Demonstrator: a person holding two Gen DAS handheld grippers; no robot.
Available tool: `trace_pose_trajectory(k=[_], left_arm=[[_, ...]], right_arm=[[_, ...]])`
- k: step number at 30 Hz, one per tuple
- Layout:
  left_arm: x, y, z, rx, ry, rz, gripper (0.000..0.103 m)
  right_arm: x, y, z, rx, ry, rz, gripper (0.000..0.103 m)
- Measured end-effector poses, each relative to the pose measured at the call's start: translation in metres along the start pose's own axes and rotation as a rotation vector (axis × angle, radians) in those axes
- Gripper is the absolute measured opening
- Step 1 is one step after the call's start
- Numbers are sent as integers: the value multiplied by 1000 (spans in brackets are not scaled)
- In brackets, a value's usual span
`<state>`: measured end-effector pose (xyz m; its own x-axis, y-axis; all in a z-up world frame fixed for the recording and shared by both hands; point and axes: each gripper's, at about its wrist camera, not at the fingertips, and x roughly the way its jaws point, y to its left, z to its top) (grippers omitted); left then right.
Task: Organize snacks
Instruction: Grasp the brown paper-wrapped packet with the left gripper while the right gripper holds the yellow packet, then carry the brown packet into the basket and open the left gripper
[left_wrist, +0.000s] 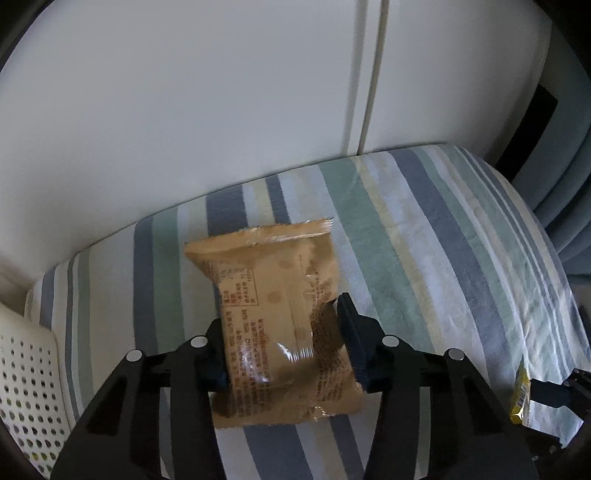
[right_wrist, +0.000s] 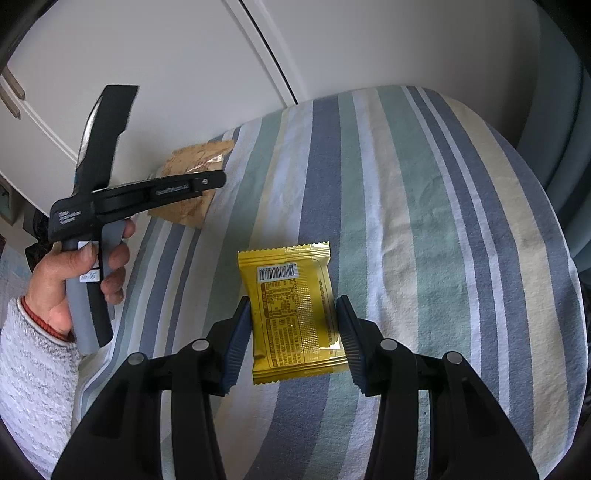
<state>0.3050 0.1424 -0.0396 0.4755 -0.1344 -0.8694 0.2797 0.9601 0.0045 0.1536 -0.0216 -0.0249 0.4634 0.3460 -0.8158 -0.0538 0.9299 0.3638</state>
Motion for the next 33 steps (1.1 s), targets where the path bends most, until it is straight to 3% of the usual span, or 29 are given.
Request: trace_pose_trajectory(k=[7, 20, 27, 28, 30, 33], left_arm=[[-33, 5, -15, -38, -41, -25, 47], [-138, 34, -36, -50, -181, -8, 47], [-141, 40, -47, -40, -150, 24, 49], [-133, 36, -48, -36, -137, 24, 50], [-118, 30, -50, -24, -115, 32, 66], [-100, 21, -51, 13, -105, 50, 79]], right_arm=[[-3, -4, 0, 9, -6, 7, 47], [-7, -8, -3, 20, -15, 16, 47], [-7, -10, -3, 22, -14, 23, 47], [-8, -11, -3, 23, -13, 25, 47], [-8, -11, -3, 22, -9, 29, 47], [-6, -10, -2, 17, -5, 31, 47]])
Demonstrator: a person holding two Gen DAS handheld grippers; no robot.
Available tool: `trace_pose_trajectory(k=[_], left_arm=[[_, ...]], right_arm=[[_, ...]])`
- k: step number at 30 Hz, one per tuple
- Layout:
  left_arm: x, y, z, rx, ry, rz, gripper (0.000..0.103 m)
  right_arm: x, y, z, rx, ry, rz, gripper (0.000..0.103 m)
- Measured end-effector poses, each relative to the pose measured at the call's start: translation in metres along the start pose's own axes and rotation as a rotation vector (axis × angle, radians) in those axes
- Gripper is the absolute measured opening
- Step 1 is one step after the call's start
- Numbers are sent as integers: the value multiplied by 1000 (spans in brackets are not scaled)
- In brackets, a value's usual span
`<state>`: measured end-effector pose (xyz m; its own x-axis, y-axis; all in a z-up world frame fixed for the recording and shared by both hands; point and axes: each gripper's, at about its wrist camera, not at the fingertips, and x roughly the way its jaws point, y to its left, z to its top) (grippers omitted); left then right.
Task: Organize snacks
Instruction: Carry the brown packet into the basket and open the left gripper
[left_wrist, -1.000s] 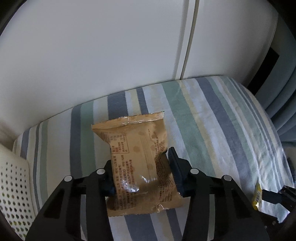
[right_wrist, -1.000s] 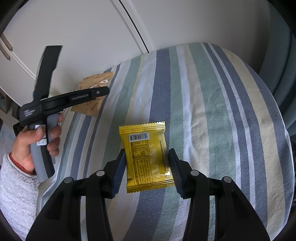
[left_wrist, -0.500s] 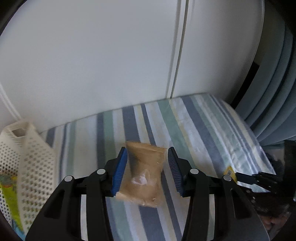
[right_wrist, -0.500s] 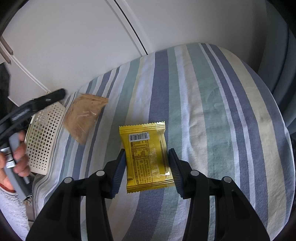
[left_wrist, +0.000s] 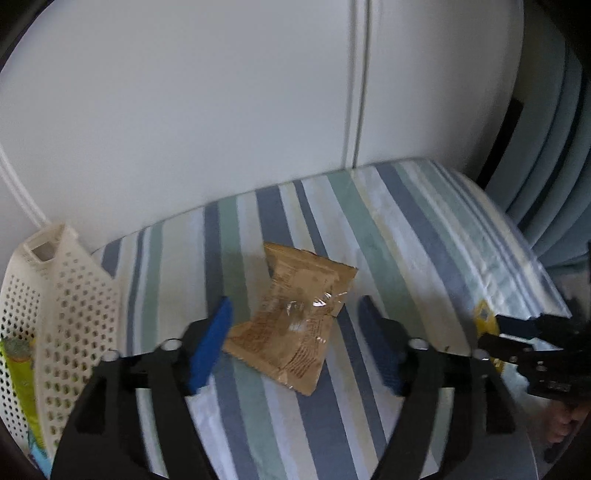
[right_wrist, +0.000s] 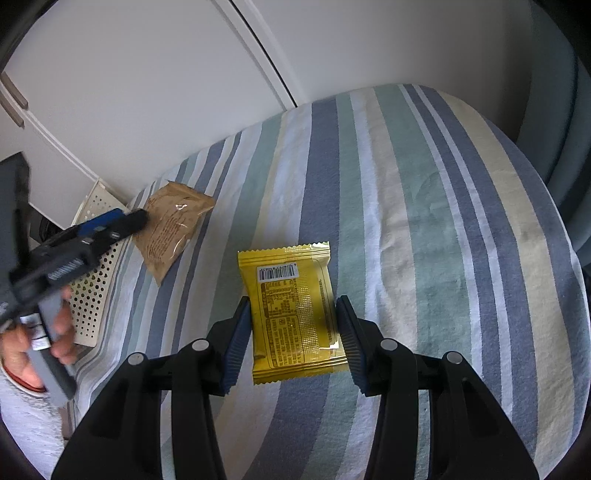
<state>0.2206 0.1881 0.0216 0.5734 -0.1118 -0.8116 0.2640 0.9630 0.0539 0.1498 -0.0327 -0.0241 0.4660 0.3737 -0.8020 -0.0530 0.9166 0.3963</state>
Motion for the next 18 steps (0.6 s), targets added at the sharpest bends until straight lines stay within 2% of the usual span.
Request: trace_pose_trajectory(k=[3, 6, 10, 12, 13, 14, 15, 18], left_arm=[[24, -7, -2, 24, 33, 30, 79], [45, -4, -2, 6, 66, 54, 79], [59, 2, -2, -36, 80, 35, 78], [62, 5, -4, -64, 86, 11, 60], [63, 6, -5, -83, 92, -18, 57], [63, 8, -6, -95, 91, -24, 50], [62, 7, -7, -100, 86, -23, 47], [54, 8, -8, -108, 75, -34, 45]], right_arm=[[1, 1, 0, 0, 1, 0, 47], [1, 1, 0, -1, 2, 0, 47], [3, 4, 2, -5, 4, -2, 47], [4, 5, 3, -6, 4, -2, 47], [4, 5, 3, -5, 4, -2, 47], [4, 5, 3, -5, 4, -2, 47], [4, 5, 3, -4, 3, -2, 47], [5, 4, 4, -3, 1, -1, 47]])
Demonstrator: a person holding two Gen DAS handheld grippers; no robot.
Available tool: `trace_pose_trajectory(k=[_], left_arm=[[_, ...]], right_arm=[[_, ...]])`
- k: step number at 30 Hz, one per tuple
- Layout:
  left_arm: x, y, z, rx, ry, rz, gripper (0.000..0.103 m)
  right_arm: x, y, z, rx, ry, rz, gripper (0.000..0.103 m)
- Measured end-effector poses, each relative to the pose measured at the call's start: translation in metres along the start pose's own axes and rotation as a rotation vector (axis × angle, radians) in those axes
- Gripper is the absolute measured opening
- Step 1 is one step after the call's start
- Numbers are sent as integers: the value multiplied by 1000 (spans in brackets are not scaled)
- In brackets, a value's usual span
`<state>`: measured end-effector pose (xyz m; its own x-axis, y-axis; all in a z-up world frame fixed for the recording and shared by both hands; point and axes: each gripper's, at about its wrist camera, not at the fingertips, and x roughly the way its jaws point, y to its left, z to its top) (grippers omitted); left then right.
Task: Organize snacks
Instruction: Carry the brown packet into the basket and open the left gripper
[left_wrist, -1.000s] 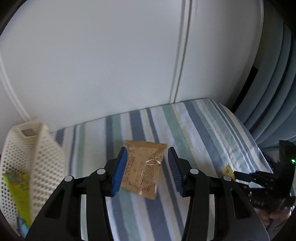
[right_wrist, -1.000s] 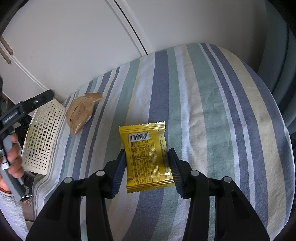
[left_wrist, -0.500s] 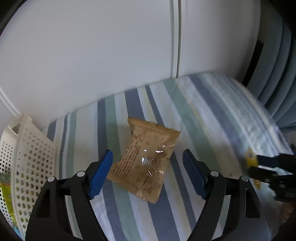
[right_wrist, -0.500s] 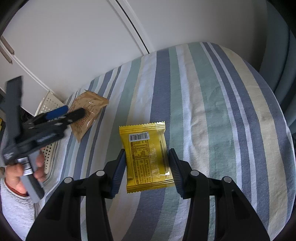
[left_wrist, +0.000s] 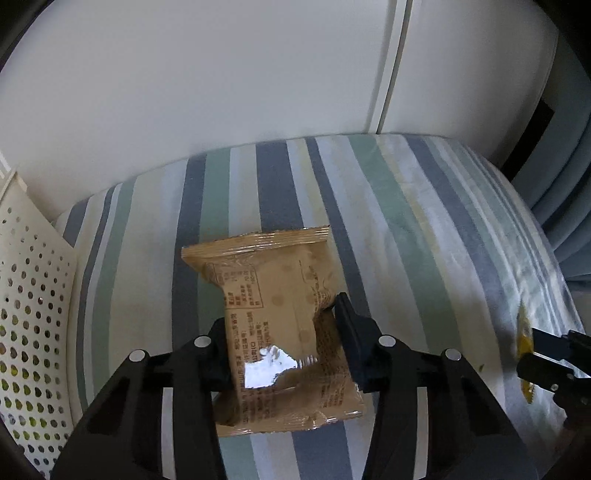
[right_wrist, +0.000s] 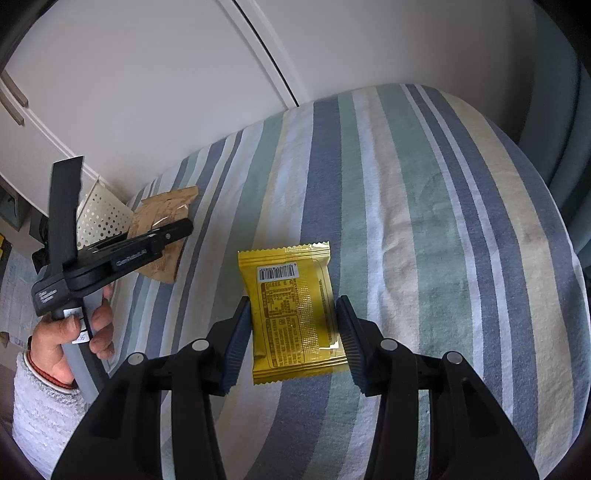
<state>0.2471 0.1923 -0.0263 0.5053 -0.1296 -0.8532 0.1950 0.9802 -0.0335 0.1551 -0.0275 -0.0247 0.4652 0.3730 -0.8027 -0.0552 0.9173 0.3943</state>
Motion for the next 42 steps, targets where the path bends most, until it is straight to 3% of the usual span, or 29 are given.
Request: trace_pose_trajectory(k=[12, 23, 32, 42], left_arm=[[-87, 13, -3, -9, -134, 2, 45], [-155, 49, -2, -63, -235, 67, 45], [-188, 113, -21, -165, -276, 156, 45], [-197, 183, -44, -279, -259, 230, 44]], right_arm=[[-6, -7, -2, 2, -9, 9, 47], [-9, -9, -3, 5, -15, 11, 47], [-9, -9, -2, 4, -14, 12, 47], [-9, -10, -2, 0, -12, 11, 47]])
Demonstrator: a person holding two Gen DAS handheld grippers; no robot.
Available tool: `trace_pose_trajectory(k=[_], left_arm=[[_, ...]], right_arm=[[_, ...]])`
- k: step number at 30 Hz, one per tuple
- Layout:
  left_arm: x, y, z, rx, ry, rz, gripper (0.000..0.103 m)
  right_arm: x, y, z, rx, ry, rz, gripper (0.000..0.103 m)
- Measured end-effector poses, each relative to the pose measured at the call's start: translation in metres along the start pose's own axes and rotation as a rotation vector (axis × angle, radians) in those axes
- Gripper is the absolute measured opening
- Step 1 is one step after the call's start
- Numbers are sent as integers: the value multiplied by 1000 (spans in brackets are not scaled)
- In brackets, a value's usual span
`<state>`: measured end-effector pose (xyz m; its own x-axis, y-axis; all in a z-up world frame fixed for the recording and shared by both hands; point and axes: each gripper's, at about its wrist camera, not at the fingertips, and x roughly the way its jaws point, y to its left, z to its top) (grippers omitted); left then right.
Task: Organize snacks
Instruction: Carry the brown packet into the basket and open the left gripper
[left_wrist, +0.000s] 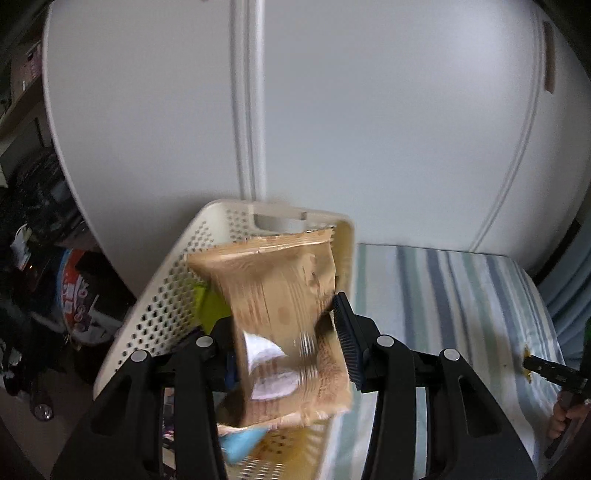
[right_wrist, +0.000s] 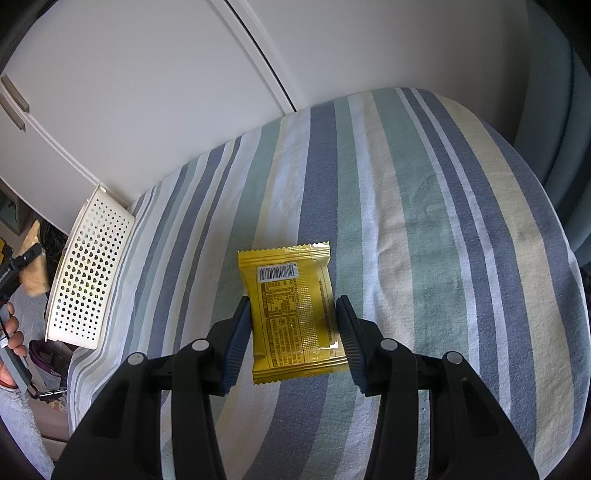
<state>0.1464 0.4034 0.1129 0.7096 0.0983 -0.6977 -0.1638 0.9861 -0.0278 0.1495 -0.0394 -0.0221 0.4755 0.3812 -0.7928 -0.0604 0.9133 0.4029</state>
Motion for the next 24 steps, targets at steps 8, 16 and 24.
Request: trace_pose_trajectory(k=[8, 16, 24], left_arm=[[7, 22, -3, -29, -1, 40, 50], [-2, 33, -9, -56, -10, 66, 57], [-22, 29, -27, -3, -33, 89, 57]], right_arm=[[0, 1, 0, -1, 0, 0, 47], [1, 1, 0, -1, 0, -2, 47], [0, 1, 0, 1, -1, -2, 47]])
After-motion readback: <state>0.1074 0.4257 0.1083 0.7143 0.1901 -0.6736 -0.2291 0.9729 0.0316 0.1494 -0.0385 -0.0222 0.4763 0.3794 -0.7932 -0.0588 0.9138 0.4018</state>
